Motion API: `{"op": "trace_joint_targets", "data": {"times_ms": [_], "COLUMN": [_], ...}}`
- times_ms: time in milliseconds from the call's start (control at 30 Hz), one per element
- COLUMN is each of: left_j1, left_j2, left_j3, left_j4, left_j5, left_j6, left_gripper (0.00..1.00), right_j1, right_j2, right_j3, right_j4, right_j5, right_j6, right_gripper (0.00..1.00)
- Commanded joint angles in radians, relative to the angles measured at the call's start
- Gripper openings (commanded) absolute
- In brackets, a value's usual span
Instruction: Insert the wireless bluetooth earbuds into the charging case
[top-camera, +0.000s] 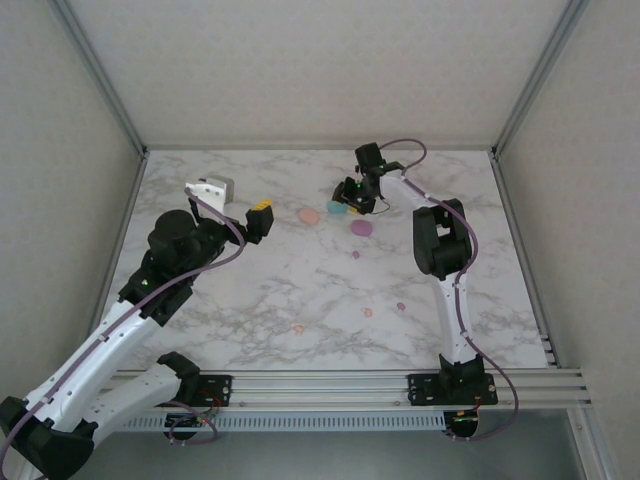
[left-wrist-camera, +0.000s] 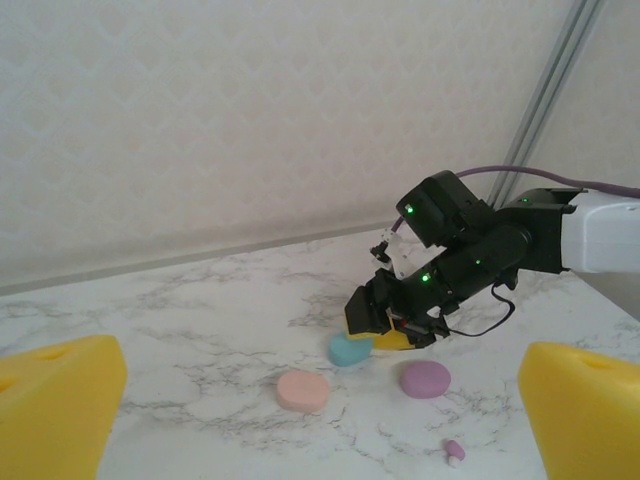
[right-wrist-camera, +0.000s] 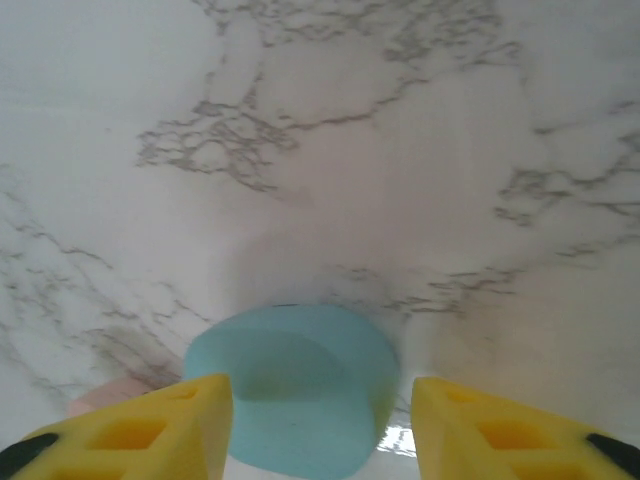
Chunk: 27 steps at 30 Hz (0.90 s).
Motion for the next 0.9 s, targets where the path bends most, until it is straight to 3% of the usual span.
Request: {"op": "trace_joint_targets", "data": {"times_ms": [0,200,333,433,600,867], "left_j1": [0.013,0.014,0.016,0.018,0.017,0.018], "left_j2": [0.001,-0.004,-0.006,-0.001,0.004,-0.012], "left_j3": [0.030,0.024,0.014,0.016,0.024,0.022], "left_j4": [0.001,-0.003,0.009,0.012,0.008,-0.013], "left_j5": [0.019,0.019,0.018,0.028,0.040,0.039], "left_j6": [-0.015,-0.014,-0.016,-0.021,-0.021,-0.015], "left_gripper": [1.00,1.00,1.00,1.00,1.00,1.00], "right_j1": [-0.004,-0.006,-0.006,-0.006,-0.011,-0.022], "right_j2": [-0.077,-0.202,-0.271,-0.276,-0.312,-0.315], "right_j3": [0.034,-0.076,-0.183,-0.207,-0.311,-0.360], "right_j4": [-0.123,-0.114,-0.058,-0.112,-0.082,-0.070], "right_j5": [0.090,0.148,0.118,0.050,0.090,0.139], "right_j6": [-0.114,-0.324,-0.592,-0.802,-1.046,-1.250], "right_gripper": [0.54,0.57,0.59,0.60,0.61,0.65]}}
